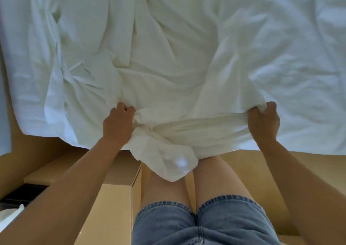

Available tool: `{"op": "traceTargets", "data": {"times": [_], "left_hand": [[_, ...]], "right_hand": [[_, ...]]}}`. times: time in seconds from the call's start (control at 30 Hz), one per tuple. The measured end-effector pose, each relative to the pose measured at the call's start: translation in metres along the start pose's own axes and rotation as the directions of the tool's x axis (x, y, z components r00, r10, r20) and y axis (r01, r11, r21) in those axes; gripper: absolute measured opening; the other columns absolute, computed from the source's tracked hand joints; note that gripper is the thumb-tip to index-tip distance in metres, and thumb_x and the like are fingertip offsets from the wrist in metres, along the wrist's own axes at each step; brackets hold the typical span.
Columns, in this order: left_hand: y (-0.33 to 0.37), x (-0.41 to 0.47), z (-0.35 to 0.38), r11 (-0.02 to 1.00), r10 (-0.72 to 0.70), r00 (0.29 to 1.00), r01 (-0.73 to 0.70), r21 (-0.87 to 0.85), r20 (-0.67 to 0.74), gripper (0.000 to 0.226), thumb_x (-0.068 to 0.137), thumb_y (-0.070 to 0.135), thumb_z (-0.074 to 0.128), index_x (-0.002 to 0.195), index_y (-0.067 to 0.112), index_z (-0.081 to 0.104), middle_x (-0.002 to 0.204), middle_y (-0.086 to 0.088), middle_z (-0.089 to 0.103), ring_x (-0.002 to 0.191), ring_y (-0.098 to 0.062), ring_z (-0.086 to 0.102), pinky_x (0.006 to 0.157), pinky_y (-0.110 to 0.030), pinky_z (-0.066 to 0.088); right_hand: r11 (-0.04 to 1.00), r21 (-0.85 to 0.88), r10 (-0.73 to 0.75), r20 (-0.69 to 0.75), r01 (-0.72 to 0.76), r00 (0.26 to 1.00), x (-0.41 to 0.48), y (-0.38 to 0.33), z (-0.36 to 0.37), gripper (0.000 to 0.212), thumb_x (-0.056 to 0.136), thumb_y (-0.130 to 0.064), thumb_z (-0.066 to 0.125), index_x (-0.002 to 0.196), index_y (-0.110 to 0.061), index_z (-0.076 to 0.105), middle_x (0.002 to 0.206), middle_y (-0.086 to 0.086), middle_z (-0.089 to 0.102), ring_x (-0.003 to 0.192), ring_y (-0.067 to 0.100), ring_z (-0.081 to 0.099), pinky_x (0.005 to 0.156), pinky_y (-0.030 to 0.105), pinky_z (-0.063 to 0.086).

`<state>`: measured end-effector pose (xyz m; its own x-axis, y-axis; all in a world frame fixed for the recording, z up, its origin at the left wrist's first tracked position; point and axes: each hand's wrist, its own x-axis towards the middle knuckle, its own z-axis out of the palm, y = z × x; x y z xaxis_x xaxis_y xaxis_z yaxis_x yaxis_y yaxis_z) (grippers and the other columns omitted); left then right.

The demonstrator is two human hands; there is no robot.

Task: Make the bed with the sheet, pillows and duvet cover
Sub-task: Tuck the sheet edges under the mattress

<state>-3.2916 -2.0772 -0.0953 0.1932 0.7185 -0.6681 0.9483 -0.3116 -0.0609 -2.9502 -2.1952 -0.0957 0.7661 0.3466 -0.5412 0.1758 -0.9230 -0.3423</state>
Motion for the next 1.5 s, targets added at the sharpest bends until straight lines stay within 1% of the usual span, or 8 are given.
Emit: {"op": "traceTargets", "data": {"times": [0.17,0.37,0.63,0.8,0.93,1.07,1.2,1.5], "left_hand": [[0.025,-0.013,0.009,0.984,0.029,0.996,-0.013,-0.178,0.086,0.057,0.083,0.025,0.061,0.135,0.013,0.040,0.135,-0.012,0.034,0.107,-0.036,0.044,0.082,-0.041,0.042],[-0.024,-0.010,-0.005,0.896,-0.203,0.967,0.120,-0.427,-0.152,0.086,0.078,0.060,0.062,0.146,0.020,0.026,0.152,-0.010,0.023,0.137,-0.031,0.028,0.106,-0.049,0.029],[-0.142,0.067,-0.027,0.376,-0.686,0.702,0.567,-0.733,0.192,0.125,0.063,0.054,0.080,0.150,0.020,-0.004,0.154,-0.015,0.017,0.142,-0.032,0.017,0.113,-0.055,0.016],[-0.201,0.053,-0.030,0.494,-0.507,0.862,0.315,-0.811,0.026,0.020,0.079,0.006,0.058,0.098,0.011,0.054,0.086,-0.001,0.059,0.089,-0.031,0.059,0.064,-0.028,0.043],[-0.283,-0.011,-0.028,0.740,-0.627,0.719,0.427,-0.520,-0.300,0.017,0.080,0.000,0.053,0.095,0.008,0.049,0.088,-0.018,0.061,0.083,-0.042,0.059,0.061,-0.035,0.036],[-0.262,-0.014,-0.016,0.775,-0.585,0.807,0.526,-0.351,-0.084,0.063,0.087,0.011,0.055,0.142,0.010,0.023,0.133,-0.020,0.039,0.119,-0.038,0.043,0.083,-0.046,0.044],[-0.231,0.021,-0.030,0.798,-0.458,0.887,0.383,-0.465,-0.055,0.087,0.089,0.039,0.058,0.150,0.017,0.000,0.154,-0.016,0.011,0.142,-0.033,0.013,0.112,-0.045,0.021],[-0.136,0.174,-0.162,0.776,-0.241,0.923,-0.003,-0.631,-0.301,0.094,0.082,0.062,0.054,0.151,0.019,0.006,0.158,-0.009,0.010,0.145,-0.026,0.006,0.112,-0.054,0.014]], "right_hand": [[0.934,-0.275,-0.226,0.046,0.230,0.973,-0.039,-0.021,0.035,0.087,0.075,-0.018,0.062,0.147,-0.006,0.016,0.143,0.019,0.029,0.130,0.036,0.027,0.105,0.048,0.022],[0.715,-0.264,-0.538,0.384,0.647,0.751,-0.092,-0.085,0.087,0.083,0.082,-0.029,0.058,0.150,-0.016,0.013,0.155,0.015,0.008,0.143,0.032,0.006,0.114,0.048,0.003],[0.835,0.077,-0.498,0.528,0.545,0.688,-0.128,-0.198,0.186,0.099,0.079,-0.052,0.065,0.150,-0.020,0.004,0.153,0.008,0.016,0.140,0.026,0.017,0.111,0.039,0.021],[0.873,0.157,-0.480,0.452,0.463,0.752,-0.136,-0.263,0.232,0.107,0.075,-0.056,0.069,0.151,-0.021,0.002,0.154,0.008,0.017,0.142,0.026,0.016,0.114,0.038,0.015],[0.743,0.230,-0.637,0.531,0.628,0.559,-0.179,-0.304,0.269,0.096,0.080,-0.050,0.066,0.150,-0.012,0.013,0.154,0.004,0.023,0.141,0.020,0.020,0.108,0.021,0.012],[0.777,0.255,-0.545,0.729,0.576,0.413,-0.226,-0.323,0.302,0.096,0.084,-0.053,0.060,0.150,-0.011,0.004,0.158,0.003,0.010,0.144,0.016,0.013,0.111,0.026,0.012],[0.777,0.213,-0.556,0.674,0.593,0.486,-0.208,-0.329,0.291,0.077,0.089,-0.044,0.057,0.148,-0.012,0.021,0.153,0.002,0.023,0.138,0.016,0.028,0.112,0.028,0.023],[0.806,0.256,-0.589,0.259,0.533,0.766,-0.050,-0.394,0.176,0.045,0.092,-0.030,0.056,0.133,-0.015,0.043,0.133,0.005,0.041,0.121,0.020,0.045,0.101,0.031,0.037]]}}
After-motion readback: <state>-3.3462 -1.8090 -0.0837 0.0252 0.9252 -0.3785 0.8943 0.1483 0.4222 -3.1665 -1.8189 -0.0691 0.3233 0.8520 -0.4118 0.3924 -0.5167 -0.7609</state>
